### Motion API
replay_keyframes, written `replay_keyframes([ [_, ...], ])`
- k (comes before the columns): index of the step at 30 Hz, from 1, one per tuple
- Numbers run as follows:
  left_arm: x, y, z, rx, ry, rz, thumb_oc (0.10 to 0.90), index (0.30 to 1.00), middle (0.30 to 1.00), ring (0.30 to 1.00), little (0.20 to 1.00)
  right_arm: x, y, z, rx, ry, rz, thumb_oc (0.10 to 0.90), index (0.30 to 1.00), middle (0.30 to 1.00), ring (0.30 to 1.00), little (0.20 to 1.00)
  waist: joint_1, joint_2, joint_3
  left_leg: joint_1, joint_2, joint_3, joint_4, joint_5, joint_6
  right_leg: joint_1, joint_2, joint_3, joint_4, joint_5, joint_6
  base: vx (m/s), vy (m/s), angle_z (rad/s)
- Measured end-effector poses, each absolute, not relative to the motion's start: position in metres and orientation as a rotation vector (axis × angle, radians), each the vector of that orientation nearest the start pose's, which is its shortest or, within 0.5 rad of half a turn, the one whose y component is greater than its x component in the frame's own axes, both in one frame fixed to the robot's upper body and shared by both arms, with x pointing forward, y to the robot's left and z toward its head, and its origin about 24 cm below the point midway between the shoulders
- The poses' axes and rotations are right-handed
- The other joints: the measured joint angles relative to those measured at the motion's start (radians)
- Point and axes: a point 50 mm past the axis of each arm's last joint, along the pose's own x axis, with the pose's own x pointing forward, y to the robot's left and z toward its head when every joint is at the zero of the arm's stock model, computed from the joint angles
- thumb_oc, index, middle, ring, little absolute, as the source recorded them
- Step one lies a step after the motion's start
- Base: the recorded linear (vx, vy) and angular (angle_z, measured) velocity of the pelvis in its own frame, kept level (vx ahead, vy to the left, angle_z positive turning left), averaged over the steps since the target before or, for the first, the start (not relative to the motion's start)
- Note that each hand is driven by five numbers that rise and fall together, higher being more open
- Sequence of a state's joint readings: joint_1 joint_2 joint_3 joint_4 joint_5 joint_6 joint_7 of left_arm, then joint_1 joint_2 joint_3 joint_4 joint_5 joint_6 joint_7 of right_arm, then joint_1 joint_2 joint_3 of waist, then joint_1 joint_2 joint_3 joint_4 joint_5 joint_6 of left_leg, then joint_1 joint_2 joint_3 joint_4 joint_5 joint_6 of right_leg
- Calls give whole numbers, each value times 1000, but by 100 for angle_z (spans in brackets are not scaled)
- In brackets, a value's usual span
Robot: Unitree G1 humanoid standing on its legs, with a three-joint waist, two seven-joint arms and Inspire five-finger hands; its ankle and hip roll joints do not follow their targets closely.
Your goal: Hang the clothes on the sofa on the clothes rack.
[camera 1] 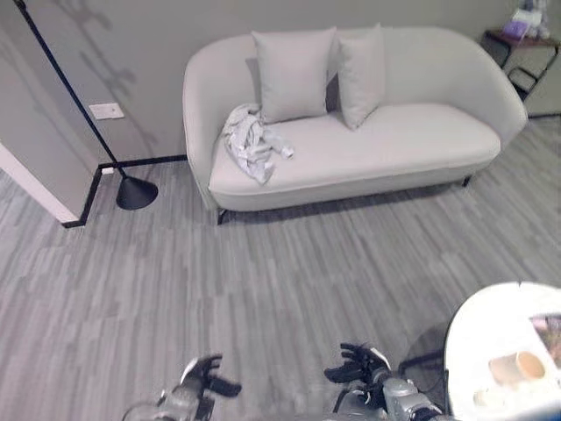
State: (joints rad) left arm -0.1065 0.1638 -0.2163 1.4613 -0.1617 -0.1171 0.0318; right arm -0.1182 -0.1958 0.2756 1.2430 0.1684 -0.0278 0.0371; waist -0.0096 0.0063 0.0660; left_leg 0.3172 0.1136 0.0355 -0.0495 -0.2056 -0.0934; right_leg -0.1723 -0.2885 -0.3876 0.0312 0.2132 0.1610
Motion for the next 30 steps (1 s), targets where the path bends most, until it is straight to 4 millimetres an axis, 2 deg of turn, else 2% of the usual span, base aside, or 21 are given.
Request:
replay_keyframes([
  [1,73,210,-171,164,1273,84,800,900,900,900,900,135,-212,-154,-220,1133,50,800,900,900,900,900,19,21,-11,-35,56,37,67,82,-84,11,36,-20,38,-54,-45,601,-387,43],
  [2,67,212,-172,118,1287,127,800,900,900,900,900,134,-216,-154,-228,1131,46,800,900,900,900,900,21,24,-18,-72,72,19,134,104,-102,36,54,-46,15,-64,-49,778,-541,38],
  [3,68,216,-171,36,1270,216,800,900,900,900,900,134,-221,-153,-245,1139,44,800,900,900,900,900,34,23,-17,-150,99,-5,302,135,-126,95,95,-84,-46,-79,-69,480,-340,35],
  [5,79,222,-168,10,1220,260,800,900,900,900,900,137,-223,-151,-267,1131,51,800,900,900,900,900,76,23,-17,-288,170,2,603,207,-117,157,156,-96,-93,-102,-114,273,-272,-4],
  [6,95,221,-164,3,1150,248,800,900,900,900,900,153,-226,-144,-293,1074,39,800,900,900,900,900,122,15,-15,-391,219,25,789,238,-87,199,195,-87,-102,-149,-173,282,-300,-18],
  [7,106,219,-161,16,1123,225,800,900,900,900,900,165,-229,-138,-313,1040,33,800,900,900,900,900,119,1,-5,-478,242,70,893,291,-40,223,198,-95,-101,-174,-175,290,-220,-15],
  [8,113,217,-160,30,1106,200,800,900,900,900,900,174,-230,-134,-321,1013,27,800,900,900,900,900,118,-9,1,-519,257,109,943,272,-31,238,198,-101,-102,-173,-172,395,-67,0],
  [10,131,220,-152,64,1030,189,800,900,900,900,900,204,-229,-118,-366,920,8,800,900,900,900,900,133,-49,18,-613,253,179,894,224,-33,276,188,-100,-120,-206,-174,295,25,-11],
  [11,145,221,-147,99,987,154,800,900,900,900,900,220,-230,-106,-392,843,10,800,900,900,900,900,136,-68,28,-657,231,225,758,177,-22,288,179,-108,-125,-216,-150,302,50,-2],
  [13,149,220,-144,84,954,163,800,900,900,900,900,240,-229,-89,-403,733,17,800,900,900,900,900,153,-73,45,-702,197,288,543,196,-5,311,177,-122,-125,-220,-148,390,79,-10],
  [15,147,221,-145,80,964,182,800,900,900,900,900,247,-229,-81,-415,686,33,800,900,900,900,900,138,-66,43,-695,113,345,320,284,39,354,175,-145,-123,-268,-87,320,92,5],
  [16,137,220,-149,67,994,191,800,900,900,900,900,247,-223,-82,-416,675,53,800,900,900,900,900,142,-55,37,-707,89,329,292,313,61,384,175,-149,-123,-279,-93,340,78,-21],
  [17,120,221,-155,40,1043,219,800,900,900,900,900,241,-215,-89,-436,699,89,800,900,900,900,900,177,-39,10,-612,-3,234,73,419,98,421,177,-116,-131,-330,-37,340,80,-24],
  [18,120,229,-154,39,1051,253,800,900,900,900,900,241,-199,-91,-428,692,127,800,900,900,900,900,181,-81,13,-580,-35,217,22,413,95,415,167,-99,-129,-348,-43,340,68,-27],
  [20,125,239,-151,32,1041,298,800,900,900,900,900,251,-174,-88,-403,649,196,800,900,900,900,900,209,-102,38,-582,-26,207,28,430,97,384,225,-68,-130,-360,-64,333,78,14],
  [22,126,242,-151,-2,1042,336,800,900,900,900,900,258,-161,-83,-387,621,217,800,900,900,900,900,232,-96,78,-557,-31,203,64,402,103,377,242,-48,-130,-356,-67,581,162,12],
  [23,105,252,-154,-10,1095,387,800,900,900,900,900,256,-145,-85,-362,608,267,800,900,900,900,900,267,-116,101,-537,-41,209,189,290,86,415,241,-61,-132,-307,-82,524,180,-14],
  [25,85,267,-154,16,1145,433,800,900,900,900,900,255,-130,-85,-336,604,306,800,900,900,900,900,302,-143,100,-601,-1,232,389,173,49,451,236,-9,-125,-329,-97,440,275,-26],
  [26,78,272,-154,26,1173,443,800,900,900,900,900,255,-130,-85,-332,604,312,800,900,900,900,900,307,-153,98,-604,-7,252,381,159,60,457,228,-4,-125,-364,-98,394,312,1],
  [27,70,278,-154,46,1217,459,800,900,900,900,900,251,-132,-90,-310,627,298,800,900,900,900,900,298,-199,106,-606,-23,261,387,132,95,461,209,-18,-103,-403,-85,448,468,20],
  [30,58,273,-158,41,1250,448,800,900,900,900,900,236,-143,-101,-305,690,271,800,900,900,900,900,304,-211,102,-560,-15,276,341,150,101,416,207,-13,3,-372,-74,262,353,-6],
])
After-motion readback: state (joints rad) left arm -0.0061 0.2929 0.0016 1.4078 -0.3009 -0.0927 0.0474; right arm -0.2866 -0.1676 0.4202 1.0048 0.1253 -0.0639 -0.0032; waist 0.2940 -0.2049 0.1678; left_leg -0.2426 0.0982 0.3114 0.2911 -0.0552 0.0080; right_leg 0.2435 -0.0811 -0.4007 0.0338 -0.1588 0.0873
